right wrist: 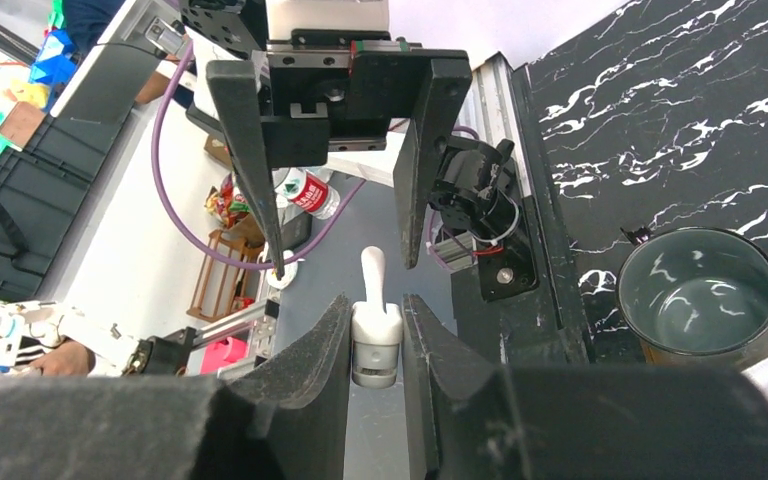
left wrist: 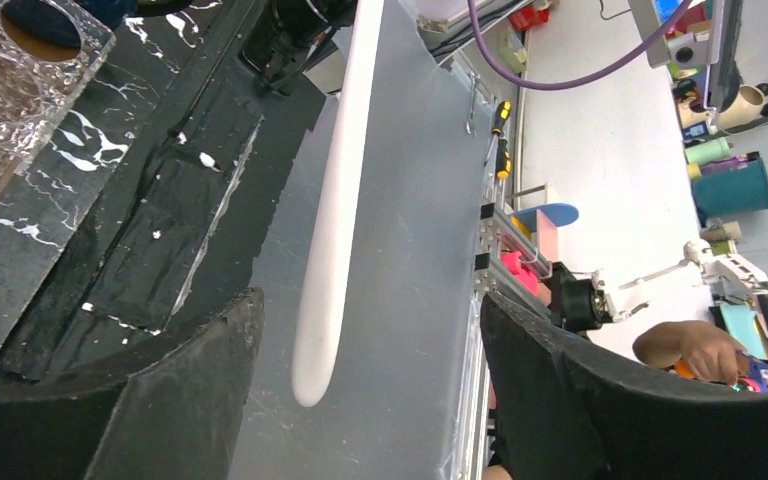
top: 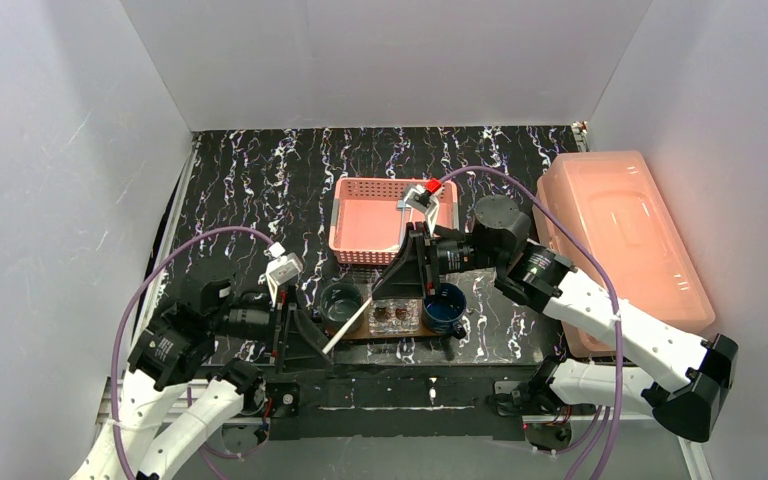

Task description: Prepare toiletry sets of a toothbrush and toothpaste on the tray

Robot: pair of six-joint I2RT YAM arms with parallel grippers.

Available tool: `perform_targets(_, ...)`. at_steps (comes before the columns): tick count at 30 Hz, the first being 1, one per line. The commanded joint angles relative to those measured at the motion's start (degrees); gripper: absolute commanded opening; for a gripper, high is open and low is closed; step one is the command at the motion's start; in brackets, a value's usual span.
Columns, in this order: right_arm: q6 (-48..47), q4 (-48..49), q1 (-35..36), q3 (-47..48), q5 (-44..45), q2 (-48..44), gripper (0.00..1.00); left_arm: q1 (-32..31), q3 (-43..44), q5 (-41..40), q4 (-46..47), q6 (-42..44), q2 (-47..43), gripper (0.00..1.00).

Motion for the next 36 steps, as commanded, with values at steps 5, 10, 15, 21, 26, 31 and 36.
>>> perform_targets(5,-6.3,-11.7,0.3,4.1,4.5,-2.2,0.01,-0.3,3.8,-7.8,-1.8,0.6,1.7,0.90)
perform_targets(10,-14.7,-32.4,8.0,16.2,21.2,0.3,0.01,-0.3,4.3,-20.5,-2.1,1.0,3.6,0.98)
perform_targets(15,-16.0,-42.5,19.7,24.2,41.0,3.5,0.01,-0.3,2.6,-28.1,-1.9,0.4,3.6,0.98)
perform_targets(21,-12.8,-56.9,32.0,33.7,66.5,9.1,0.01,-0.3,-1.9,-30.8,-0.4,0.6,1.8,0.98)
perform_targets(26,-10.2,-63.3,37.2,38.2,78.6,12.3,0.01,-0.3,-3.7,-31.1,0.8,0.4,1.1,0.98)
perform_targets(31,-7.8,-66.6,41.0,39.0,87.0,13.2,0.01,-0.3,-5.0,-31.1,1.6,0.2,0.9,0.98)
perform_targets(36,-7.3,-66.6,42.6,37.4,92.1,13.0,0.01,-0.3,-5.8,-31.2,2.1,-0.1,0.6,0.98)
